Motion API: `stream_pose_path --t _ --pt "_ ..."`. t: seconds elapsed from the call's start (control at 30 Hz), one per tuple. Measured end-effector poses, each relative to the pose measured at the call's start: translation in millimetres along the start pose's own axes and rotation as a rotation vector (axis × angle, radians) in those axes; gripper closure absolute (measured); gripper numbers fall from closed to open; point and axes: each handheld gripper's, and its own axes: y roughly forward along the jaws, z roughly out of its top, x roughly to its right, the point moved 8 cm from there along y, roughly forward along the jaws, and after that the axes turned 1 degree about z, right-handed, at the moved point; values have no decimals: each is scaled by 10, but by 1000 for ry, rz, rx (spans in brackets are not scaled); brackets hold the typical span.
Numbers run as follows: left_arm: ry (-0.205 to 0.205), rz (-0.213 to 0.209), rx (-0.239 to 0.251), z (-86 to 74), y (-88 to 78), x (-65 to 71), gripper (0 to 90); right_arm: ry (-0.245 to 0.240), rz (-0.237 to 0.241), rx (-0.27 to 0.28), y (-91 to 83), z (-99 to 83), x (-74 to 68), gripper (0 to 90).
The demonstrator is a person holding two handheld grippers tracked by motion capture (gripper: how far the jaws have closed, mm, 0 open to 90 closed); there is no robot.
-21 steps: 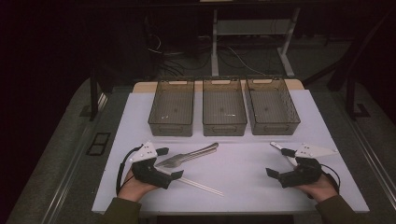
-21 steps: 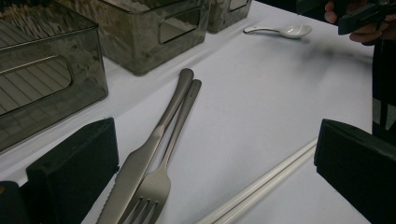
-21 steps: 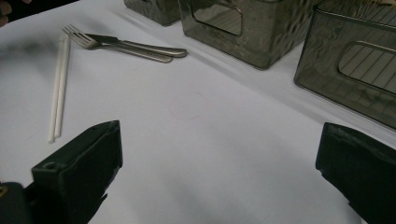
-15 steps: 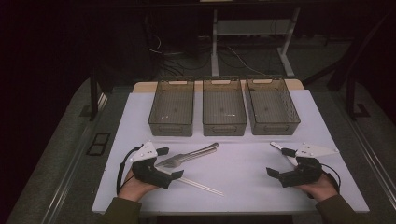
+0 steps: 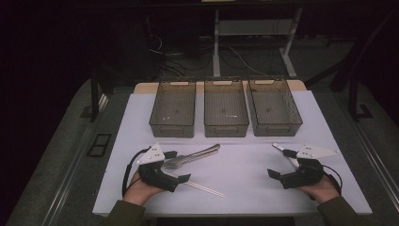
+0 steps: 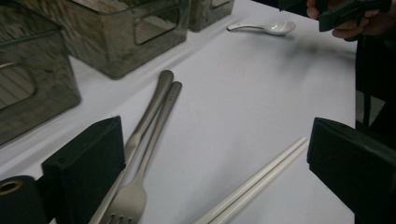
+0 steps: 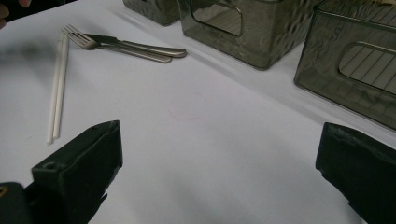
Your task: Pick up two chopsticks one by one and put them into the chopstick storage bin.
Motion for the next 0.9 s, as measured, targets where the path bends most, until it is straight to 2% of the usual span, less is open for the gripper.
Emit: stream_pose_path --t 0.3,0.53,0.63,0.67,0.73,0.9 --pt "20 -70 -43 -10 144 139 207 -2 0 -2 0 -4 -1 6" --pt "40 -127 -61 3 234 222 390 -3 -2 -3 7 -4 0 6" --pt "47 -170 -74 24 322 284 458 2 -3 -4 4 -5 -1 6" --pt "47 -170 -74 24 322 284 471 3 -4 -4 3 -5 0 6" --pt "65 -202 -98 32 394 327 507 3 -4 -4 4 -6 3 5" --pt "79 -232 -129 26 505 386 559 5 -2 -7 7 -8 3 6"
